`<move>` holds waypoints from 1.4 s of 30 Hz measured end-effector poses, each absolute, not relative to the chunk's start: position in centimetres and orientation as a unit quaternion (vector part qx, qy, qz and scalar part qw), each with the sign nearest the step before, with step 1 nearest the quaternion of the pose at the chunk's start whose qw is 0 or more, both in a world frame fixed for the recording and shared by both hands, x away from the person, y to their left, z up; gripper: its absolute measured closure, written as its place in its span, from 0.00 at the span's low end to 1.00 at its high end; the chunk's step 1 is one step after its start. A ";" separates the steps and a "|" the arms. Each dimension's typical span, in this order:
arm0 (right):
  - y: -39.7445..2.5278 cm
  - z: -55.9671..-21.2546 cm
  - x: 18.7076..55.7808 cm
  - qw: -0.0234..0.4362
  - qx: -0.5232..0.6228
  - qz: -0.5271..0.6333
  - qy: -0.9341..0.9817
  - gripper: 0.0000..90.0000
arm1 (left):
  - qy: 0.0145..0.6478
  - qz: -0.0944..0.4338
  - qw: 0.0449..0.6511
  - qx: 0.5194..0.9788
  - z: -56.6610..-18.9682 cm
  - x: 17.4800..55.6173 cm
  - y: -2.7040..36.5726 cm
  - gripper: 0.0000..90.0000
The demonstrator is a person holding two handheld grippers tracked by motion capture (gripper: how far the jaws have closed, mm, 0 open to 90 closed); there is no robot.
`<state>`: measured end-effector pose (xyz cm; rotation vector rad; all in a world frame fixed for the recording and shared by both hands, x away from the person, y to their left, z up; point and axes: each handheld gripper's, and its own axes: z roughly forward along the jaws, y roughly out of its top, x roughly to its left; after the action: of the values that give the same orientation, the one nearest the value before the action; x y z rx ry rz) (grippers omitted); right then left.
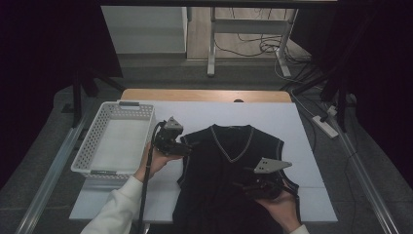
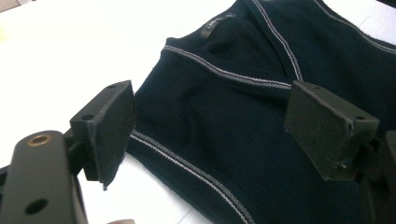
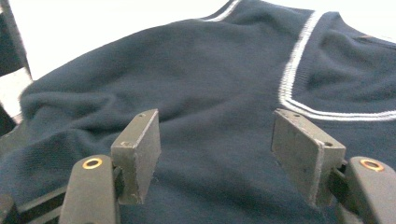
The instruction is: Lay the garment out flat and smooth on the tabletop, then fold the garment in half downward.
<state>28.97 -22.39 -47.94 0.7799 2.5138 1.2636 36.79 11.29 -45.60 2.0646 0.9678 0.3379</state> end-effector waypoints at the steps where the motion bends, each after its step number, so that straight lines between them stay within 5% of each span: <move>1: -22.6 -48.0 29.1 0.113 0.269 0.429 0.855 0.36 | 0.384 0.133 0.405 0.819 -45.6 36.9 11.3 0.19; 42: -25.3 -49.3 30.8 0.136 0.318 0.405 0.846 0.36 | 0.412 0.135 0.329 0.839 -48.1 42.4 8.2 0.17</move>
<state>30.77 -25.32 -49.26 0.9211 2.4515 1.1734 42.44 8.21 -48.06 2.1958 1.0772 0.3540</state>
